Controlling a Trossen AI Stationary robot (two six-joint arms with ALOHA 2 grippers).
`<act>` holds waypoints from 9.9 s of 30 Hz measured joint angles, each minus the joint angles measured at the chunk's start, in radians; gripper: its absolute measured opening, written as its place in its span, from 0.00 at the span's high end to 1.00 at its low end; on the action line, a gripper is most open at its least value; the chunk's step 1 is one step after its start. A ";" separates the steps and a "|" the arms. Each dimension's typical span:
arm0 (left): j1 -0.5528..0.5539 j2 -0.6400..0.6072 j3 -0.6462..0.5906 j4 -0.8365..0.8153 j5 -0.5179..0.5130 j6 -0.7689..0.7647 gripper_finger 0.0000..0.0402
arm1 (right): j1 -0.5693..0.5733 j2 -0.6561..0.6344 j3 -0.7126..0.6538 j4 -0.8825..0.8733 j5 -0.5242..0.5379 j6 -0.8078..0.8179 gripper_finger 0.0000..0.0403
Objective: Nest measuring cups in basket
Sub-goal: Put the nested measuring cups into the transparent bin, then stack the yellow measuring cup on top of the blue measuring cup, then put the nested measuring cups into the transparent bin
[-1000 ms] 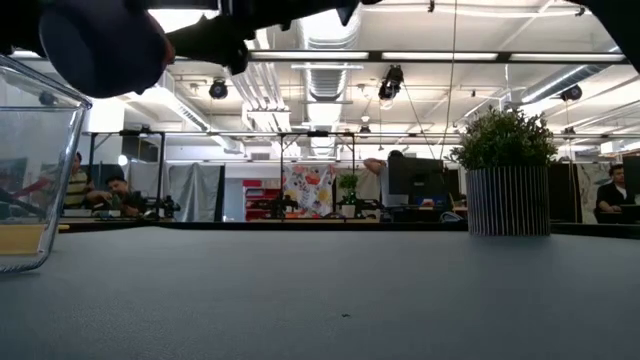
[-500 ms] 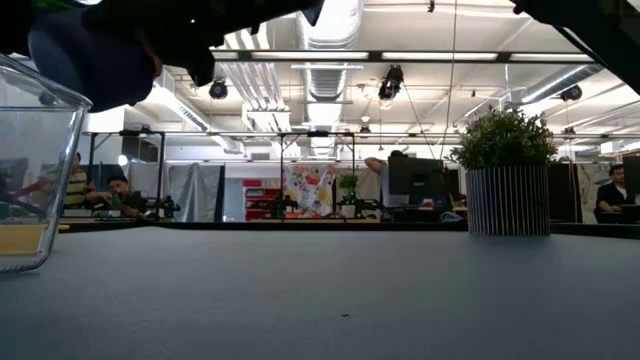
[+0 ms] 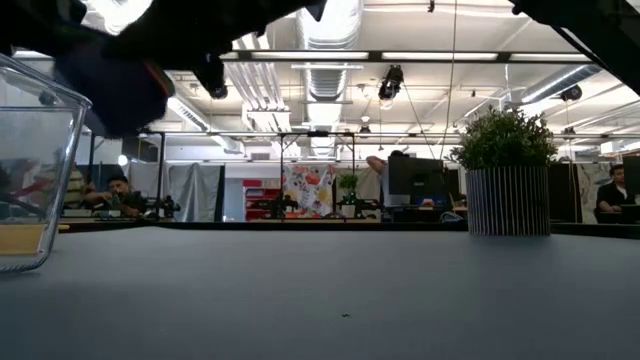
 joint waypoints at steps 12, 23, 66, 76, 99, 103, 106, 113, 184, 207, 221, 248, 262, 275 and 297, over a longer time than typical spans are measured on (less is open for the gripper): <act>-0.001 -0.055 0.012 -0.026 0.143 -0.060 0.53 | -0.005 -0.004 -0.001 -0.355 0.307 -0.008 0.89; -0.001 -0.084 -0.095 -0.025 0.379 -0.186 0.64 | 0.025 -0.007 -0.070 -0.460 0.386 -0.059 0.89; 0.089 -0.102 -0.177 0.048 0.331 -0.268 0.50 | 0.046 -0.009 -0.111 -0.463 0.323 0.004 0.61; 0.089 -0.097 -0.064 0.056 -0.105 -0.201 0.50 | 0.053 -0.009 0.032 -0.428 0.325 0.029 0.58; 0.094 -0.066 -0.088 0.147 0.060 -0.176 0.50 | 0.016 0.062 0.029 -0.182 0.232 -0.063 0.58; 0.147 -0.060 -0.089 0.078 0.218 -0.239 0.50 | 0.055 0.002 0.029 -0.201 0.309 -0.062 0.58; 0.213 -0.055 -0.089 0.022 0.336 -0.252 0.50 | 0.084 -0.024 0.024 -0.216 0.339 -0.062 0.59; 0.408 -0.057 -0.089 0.033 0.536 -0.093 0.50 | 0.160 -0.060 0.000 -0.235 0.413 -0.048 0.63; 0.960 0.423 -0.142 0.168 1.135 0.318 0.50 | 0.373 -0.732 -1.186 0.534 0.719 0.233 0.75; 0.910 0.424 -0.175 0.240 1.086 0.262 0.53 | 0.373 -0.731 -1.187 0.534 0.719 0.234 0.75; 0.905 0.425 -0.172 0.263 1.093 0.310 0.97 | 0.373 -0.731 -1.187 0.534 0.720 0.234 0.75; 0.917 0.588 0.500 0.112 1.012 0.458 1.00 | 0.527 -0.825 -1.196 0.623 0.956 0.153 0.75; 1.032 0.864 0.618 0.147 1.148 0.505 1.00 | 0.559 -0.830 -1.208 0.593 1.030 0.162 0.75; 1.091 0.913 0.586 0.195 1.161 0.479 1.00 | 0.558 -0.830 -1.208 0.572 1.030 0.161 0.75; 1.048 0.626 0.461 0.282 1.026 0.604 0.58 | 0.558 -0.831 -1.208 0.555 1.071 0.167 0.75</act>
